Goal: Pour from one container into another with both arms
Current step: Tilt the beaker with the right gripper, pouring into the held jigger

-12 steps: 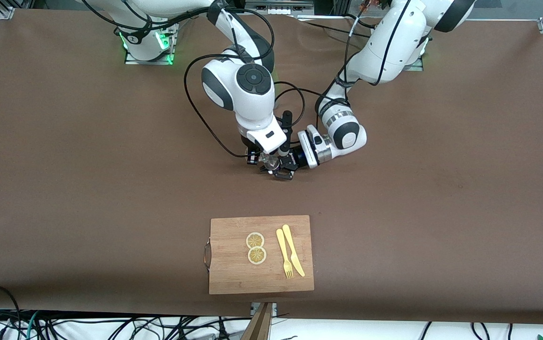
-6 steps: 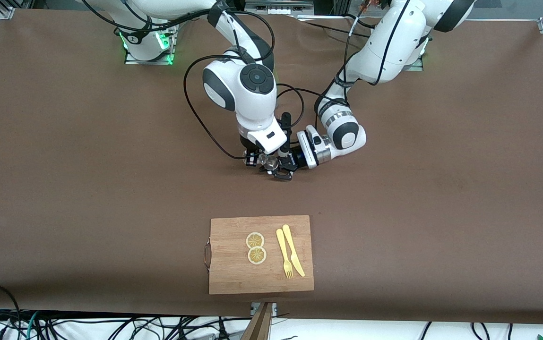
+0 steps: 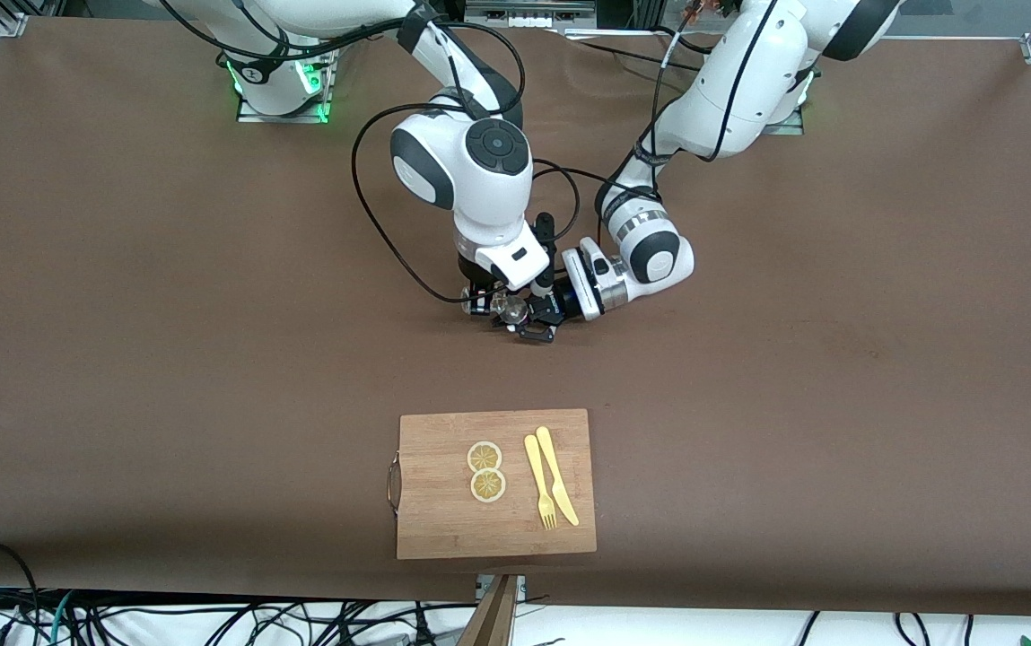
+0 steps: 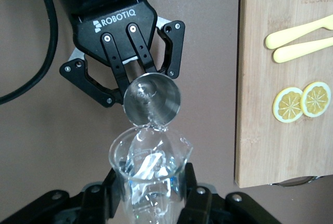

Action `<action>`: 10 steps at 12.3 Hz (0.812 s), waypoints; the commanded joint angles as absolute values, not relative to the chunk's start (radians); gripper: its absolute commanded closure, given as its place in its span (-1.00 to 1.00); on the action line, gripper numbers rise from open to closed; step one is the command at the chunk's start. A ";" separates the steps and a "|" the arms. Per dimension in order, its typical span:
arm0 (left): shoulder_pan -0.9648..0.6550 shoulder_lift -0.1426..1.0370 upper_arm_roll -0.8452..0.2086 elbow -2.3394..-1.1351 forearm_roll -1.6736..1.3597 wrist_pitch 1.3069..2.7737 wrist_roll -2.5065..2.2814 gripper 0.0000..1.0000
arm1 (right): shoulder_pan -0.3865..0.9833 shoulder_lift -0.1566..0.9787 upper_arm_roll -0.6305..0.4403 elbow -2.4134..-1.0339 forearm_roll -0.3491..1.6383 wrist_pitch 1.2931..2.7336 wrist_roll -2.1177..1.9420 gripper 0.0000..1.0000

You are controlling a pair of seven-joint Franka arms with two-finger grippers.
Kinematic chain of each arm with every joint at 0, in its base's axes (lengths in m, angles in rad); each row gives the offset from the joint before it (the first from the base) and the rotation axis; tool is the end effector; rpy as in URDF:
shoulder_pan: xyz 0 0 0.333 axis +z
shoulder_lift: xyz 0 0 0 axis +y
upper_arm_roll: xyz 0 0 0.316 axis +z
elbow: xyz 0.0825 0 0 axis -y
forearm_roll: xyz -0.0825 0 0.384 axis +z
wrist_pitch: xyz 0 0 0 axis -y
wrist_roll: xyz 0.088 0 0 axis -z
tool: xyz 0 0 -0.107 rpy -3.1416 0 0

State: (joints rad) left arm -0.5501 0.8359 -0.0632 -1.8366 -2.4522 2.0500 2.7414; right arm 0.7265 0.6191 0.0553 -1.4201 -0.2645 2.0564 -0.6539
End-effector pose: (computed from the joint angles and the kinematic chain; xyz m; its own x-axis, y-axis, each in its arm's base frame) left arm 0.4987 -0.3914 0.0863 0.1614 -0.0160 0.9868 -0.9180 -0.3693 0.1442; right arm 0.5268 0.4926 0.3390 0.0335 0.9925 -0.1172 0.9862 -0.0138 0.1650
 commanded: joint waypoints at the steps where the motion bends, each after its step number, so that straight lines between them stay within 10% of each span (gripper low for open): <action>1: -0.565 0.847 -0.061 -1.819 -2.511 2.060 2.865 1.00 | 0.730 0.620 0.061 -1.417 -0.291 2.062 -0.632 0.46; 10: -0.565 0.847 -0.061 -1.819 -2.517 2.060 2.865 1.00 | 0.736 0.623 0.063 -1.417 -0.327 2.066 -0.632 0.46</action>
State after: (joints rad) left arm -0.5520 0.8359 -0.0619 -1.8356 -2.4535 2.0510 2.7414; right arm 0.7364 0.6221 0.0558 -1.4201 -0.3041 2.0608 -0.6538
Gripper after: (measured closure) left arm 0.912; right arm 0.511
